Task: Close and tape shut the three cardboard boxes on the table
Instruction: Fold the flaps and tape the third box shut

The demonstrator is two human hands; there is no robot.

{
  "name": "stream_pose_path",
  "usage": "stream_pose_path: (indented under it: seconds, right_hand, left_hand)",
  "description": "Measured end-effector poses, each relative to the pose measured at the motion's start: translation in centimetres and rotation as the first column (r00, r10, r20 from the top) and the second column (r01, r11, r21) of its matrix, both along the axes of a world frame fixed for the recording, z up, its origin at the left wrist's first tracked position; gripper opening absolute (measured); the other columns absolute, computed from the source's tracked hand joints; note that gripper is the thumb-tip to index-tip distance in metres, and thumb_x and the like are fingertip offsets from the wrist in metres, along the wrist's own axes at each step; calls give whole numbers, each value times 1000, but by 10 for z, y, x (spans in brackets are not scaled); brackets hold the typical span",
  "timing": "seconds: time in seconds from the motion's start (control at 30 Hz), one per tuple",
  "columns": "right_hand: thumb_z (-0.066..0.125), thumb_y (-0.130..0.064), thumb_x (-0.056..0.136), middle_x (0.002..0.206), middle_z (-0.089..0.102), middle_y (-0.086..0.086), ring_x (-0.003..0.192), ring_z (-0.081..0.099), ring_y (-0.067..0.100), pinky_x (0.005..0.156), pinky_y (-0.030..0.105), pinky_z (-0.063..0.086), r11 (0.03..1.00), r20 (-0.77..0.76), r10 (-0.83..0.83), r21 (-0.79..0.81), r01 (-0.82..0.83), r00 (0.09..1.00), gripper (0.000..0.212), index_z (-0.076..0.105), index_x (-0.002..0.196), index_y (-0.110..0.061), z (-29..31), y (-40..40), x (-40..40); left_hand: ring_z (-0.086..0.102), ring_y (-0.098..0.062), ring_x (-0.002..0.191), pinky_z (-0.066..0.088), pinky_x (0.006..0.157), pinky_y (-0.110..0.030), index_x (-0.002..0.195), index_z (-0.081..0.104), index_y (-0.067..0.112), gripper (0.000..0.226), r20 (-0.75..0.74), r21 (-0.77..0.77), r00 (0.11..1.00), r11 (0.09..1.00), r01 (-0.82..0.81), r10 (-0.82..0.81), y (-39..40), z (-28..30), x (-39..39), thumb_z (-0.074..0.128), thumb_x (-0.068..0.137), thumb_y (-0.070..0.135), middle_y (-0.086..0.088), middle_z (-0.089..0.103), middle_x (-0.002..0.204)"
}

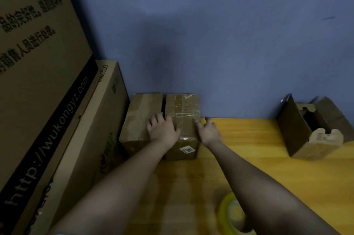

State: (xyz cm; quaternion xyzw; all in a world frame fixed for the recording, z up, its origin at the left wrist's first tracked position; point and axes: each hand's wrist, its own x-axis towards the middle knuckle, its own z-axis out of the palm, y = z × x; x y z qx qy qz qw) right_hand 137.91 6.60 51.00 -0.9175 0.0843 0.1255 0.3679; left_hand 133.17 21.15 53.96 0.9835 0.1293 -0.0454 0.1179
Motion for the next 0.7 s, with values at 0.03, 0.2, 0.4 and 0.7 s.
stream_pose_path:
  seconds: [0.03,0.2,0.4,0.7]
  right_hand:
    - [38,-44,100,136,51,15,122,51,36,96,40,42,999,50,-24,-26,26,998,49,42,138,-14,2,-7,-3]
    - [39,-29,94,102,71,11,94,63,35,82,38,53,990,163,-91,-89,107,982,29,64,105,-19,12,-45,-28]
    - [42,-30,90,101,72,7,93,66,32,82,37,54,977,111,-58,-198,79,992,27,66,99,-21,23,-97,-45]
    - [44,-29,92,102,71,7,96,64,33,80,36,53,952,193,-128,-253,175,973,26,66,101,-20,29,-219,-33]
  left_hand:
    - [35,-27,132,31,108,-42,138,40,21,50,84,-47,996,998,40,-35,-2,1,-2,46,94,43,-8,35,145]
    - [60,-17,79,44,58,-28,110,49,20,17,244,-176,963,971,163,-118,-34,19,-11,45,96,29,3,64,96]
    - [62,-29,81,50,75,-35,106,55,5,21,-148,-509,965,853,115,-218,-97,10,3,47,97,22,-14,64,95]
    - [66,-32,83,55,80,-43,101,58,11,30,-98,-498,955,845,197,-280,-214,-7,44,46,87,34,-10,70,92]
